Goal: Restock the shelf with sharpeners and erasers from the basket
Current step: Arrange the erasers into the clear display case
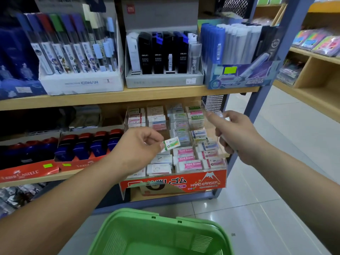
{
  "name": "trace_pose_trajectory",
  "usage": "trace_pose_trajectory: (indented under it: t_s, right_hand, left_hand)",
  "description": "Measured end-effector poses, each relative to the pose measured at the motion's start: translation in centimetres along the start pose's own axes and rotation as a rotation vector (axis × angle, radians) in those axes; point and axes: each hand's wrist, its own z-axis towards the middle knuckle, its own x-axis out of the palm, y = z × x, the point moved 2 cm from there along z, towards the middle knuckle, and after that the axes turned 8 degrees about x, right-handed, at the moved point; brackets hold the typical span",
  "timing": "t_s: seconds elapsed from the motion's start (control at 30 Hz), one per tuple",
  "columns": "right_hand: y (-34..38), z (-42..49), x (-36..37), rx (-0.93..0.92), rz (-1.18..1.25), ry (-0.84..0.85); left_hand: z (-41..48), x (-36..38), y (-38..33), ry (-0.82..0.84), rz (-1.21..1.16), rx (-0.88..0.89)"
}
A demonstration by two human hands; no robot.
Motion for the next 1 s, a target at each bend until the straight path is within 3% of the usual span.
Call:
trace_pose_trajectory:
  t_s: [0.2, 0.53, 0.8, 1.0]
  right_hand:
    - [-0.8, -0.1, -2.5, 0.16, 0.087, 0.073]
    - [-3.1, 1.4, -3.6, 0.131, 0.245, 0.074]
    - [-3.9, 2.2, -3.4, 0.141, 0.31, 0.116]
    - [-3.7, 2.2, -3.0, 0.184, 0.277, 0.119]
  left_hand:
    - [2.7, 2.6, -2.1, 0.038, 0.052, 0.039]
    - [11.5, 9.0, -3.7, 0.13, 0.343, 0.183]
    - [13.5, 11.1, -3.4, 0.369, 0.671, 0.152]
    - [14.0, 11.4, -3.6, 0.477, 0.738, 0.156]
